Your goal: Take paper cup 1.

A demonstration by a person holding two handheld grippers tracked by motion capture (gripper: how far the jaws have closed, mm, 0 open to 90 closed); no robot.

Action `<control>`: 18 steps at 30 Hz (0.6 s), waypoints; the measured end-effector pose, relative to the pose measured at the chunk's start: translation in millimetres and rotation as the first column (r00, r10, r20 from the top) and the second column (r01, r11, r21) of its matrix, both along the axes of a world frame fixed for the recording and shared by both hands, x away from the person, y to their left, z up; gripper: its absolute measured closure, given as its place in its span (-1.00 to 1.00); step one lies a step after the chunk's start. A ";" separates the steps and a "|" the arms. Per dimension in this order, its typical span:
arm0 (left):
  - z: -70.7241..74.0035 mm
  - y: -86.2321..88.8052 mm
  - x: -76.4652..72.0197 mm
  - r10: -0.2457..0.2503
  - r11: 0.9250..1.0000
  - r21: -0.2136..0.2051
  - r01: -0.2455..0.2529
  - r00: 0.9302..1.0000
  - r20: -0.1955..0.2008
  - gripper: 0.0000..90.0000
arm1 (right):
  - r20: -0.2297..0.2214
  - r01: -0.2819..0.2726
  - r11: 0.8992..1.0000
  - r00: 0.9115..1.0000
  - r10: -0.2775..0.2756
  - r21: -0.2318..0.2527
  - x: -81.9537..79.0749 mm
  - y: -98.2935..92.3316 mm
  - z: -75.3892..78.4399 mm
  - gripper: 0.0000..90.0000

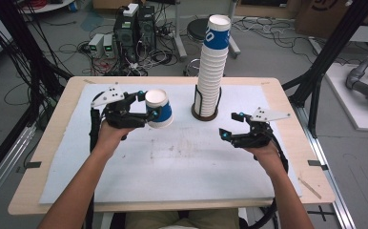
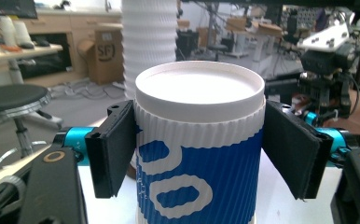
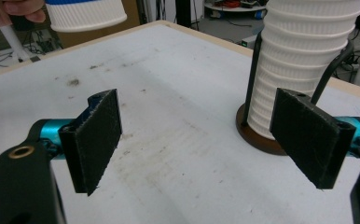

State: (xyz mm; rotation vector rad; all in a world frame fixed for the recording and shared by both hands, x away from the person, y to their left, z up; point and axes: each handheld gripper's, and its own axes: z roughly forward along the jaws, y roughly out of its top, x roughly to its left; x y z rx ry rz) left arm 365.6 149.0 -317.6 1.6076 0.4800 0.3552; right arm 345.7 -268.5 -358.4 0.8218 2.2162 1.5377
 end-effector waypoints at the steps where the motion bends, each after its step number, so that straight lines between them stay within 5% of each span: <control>1: -6.3 -2.4 -1.7 -0.003 1.000 0.008 0.003 1.000 -0.010 -0.38 | -0.002 -0.001 1.000 1.000 0.001 -0.004 -1.4 1.3 -2.0 -0.62; 5: -16.0 -4.3 -6.2 -0.003 1.000 -0.018 0.003 1.000 -0.016 -0.38 | -0.011 -0.007 0.999 1.000 0.007 -0.034 -2.3 6.1 -6.4 -0.62; 18: -36.2 0.7 -16.3 0.002 1.000 -0.022 -0.003 0.998 -0.056 -0.38 | -0.001 -0.015 1.000 1.000 0.015 -0.008 -4.4 6.9 -3.5 -0.62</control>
